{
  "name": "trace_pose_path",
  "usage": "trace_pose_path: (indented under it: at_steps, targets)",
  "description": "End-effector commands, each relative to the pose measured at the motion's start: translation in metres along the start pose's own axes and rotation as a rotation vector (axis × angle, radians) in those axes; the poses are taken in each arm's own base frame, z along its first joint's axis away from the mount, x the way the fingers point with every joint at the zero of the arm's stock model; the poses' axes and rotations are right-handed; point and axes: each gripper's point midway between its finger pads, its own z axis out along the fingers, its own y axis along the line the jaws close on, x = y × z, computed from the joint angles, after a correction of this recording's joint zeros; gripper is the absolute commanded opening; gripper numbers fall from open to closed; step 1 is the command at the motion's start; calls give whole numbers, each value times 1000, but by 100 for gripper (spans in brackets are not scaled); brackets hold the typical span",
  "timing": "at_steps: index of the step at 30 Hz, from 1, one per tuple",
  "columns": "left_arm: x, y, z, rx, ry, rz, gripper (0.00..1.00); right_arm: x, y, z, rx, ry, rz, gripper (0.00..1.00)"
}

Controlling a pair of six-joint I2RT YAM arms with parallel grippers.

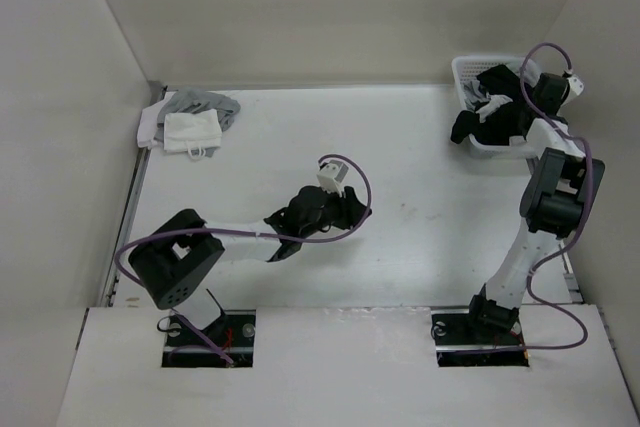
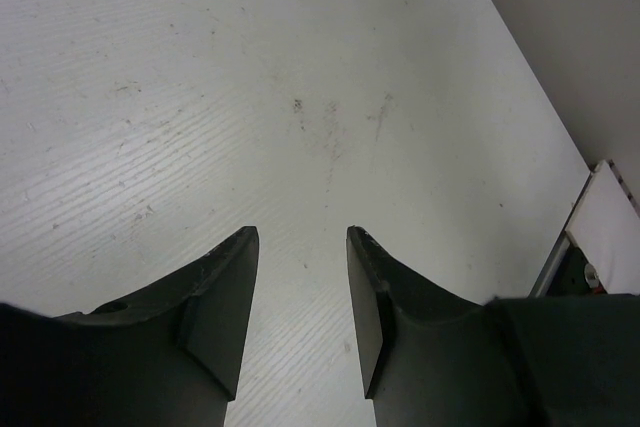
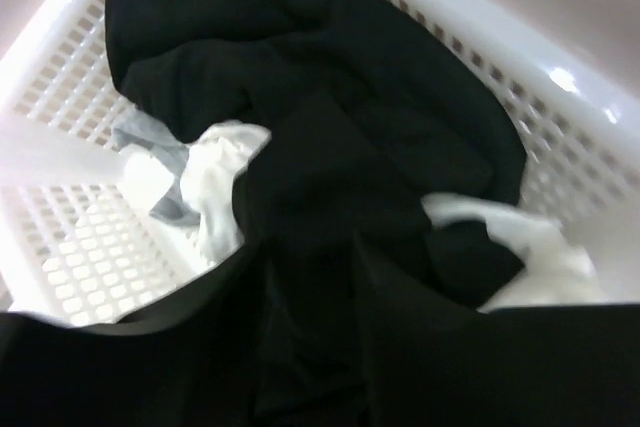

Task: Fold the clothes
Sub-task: Grab the tank top from the pile, then move the tank top to the center of the board

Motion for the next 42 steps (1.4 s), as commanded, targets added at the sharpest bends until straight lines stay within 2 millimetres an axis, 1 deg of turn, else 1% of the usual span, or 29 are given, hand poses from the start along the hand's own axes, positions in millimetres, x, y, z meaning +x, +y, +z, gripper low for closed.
trace_pose_path:
  at_steps: [1,3,5,6,7,10,11,13,14,15,17,18,20,22,23,24,25,26,28,29,30,31,33,34,35,36,37,39,42]
  targets:
    - [-15,-9,3,39,-56,-1,39,-6,15,16,-70,31,-11,40]
    - [-14,-8,4,40,-52,-3,39,-3,16,19,-76,35,-10,32]
    - [-13,-7,5,39,-47,-4,39,-8,21,18,-93,21,3,8]
    - [-13,-7,6,39,-47,-4,39,-15,24,13,-107,-4,15,3]
    - [-12,-7,6,39,-45,-4,39,-20,26,11,-114,-19,18,1]
    - [-13,-8,6,41,-47,-4,39,-70,45,-35,-197,-192,93,0]
    - [-13,-8,6,42,-49,-4,39,-88,53,-58,-230,-260,129,0]
    - [-15,-8,7,41,-55,-6,39,-132,75,-128,-346,-418,219,0]
    - [-15,-8,7,41,-56,-6,39,-136,78,-136,-363,-433,228,0]
    - [-15,-7,6,40,-59,-6,39,-151,91,-173,-430,-488,255,0]
    - [-18,-7,5,37,-66,-7,39,-167,110,-224,-527,-548,279,0]
    - [-19,-6,5,37,-71,-7,39,-171,116,-241,-558,-564,284,0]
    - [-28,2,1,13,-100,-22,39,-182,160,-335,-774,-603,281,0]
    - [-39,9,-3,-12,-132,-39,39,-187,186,-394,-920,-617,264,0]
    - [-45,16,-7,-32,-152,-54,39,-187,195,-416,-975,-618,259,0]
    - [-58,29,-15,-70,-192,-80,39,-183,208,-456,-1078,-614,240,1]
    - [-67,37,-22,-97,-222,-100,39,-176,215,-478,-1131,-599,231,1]
    - [-74,44,-27,-118,-243,-117,39,-171,218,-488,-1156,-586,226,1]
    - [-97,71,-51,-196,-326,-180,39,-142,225,-522,-1266,-515,219,2]
    - [-106,82,-63,-231,-364,-206,39,-124,226,-533,-1309,-470,214,2]
    - [-115,95,-76,-267,-405,-240,40,-95,224,-538,-1342,-401,222,4]
    - [-124,105,-90,-297,-443,-274,40,-52,225,-531,-1353,-296,229,6]
    - [-130,112,-101,-317,-469,-290,40,5,227,-510,-1324,-161,225,11]
    - [-133,116,-110,-335,-484,-296,42,52,232,-489,-1279,-64,182,17]
    - [-135,116,-114,-342,-487,-291,44,74,232,-477,-1252,-24,156,19]
    - [-135,118,-118,-355,-485,-287,45,122,227,-455,-1185,79,99,30]
    - [-132,121,-121,-369,-480,-288,46,148,218,-442,-1135,134,76,39]
    - [-125,125,-125,-395,-461,-291,46,176,194,-422,-1058,167,53,52]
    - [-103,122,-122,-399,-396,-288,46,190,165,-409,-985,166,30,50]
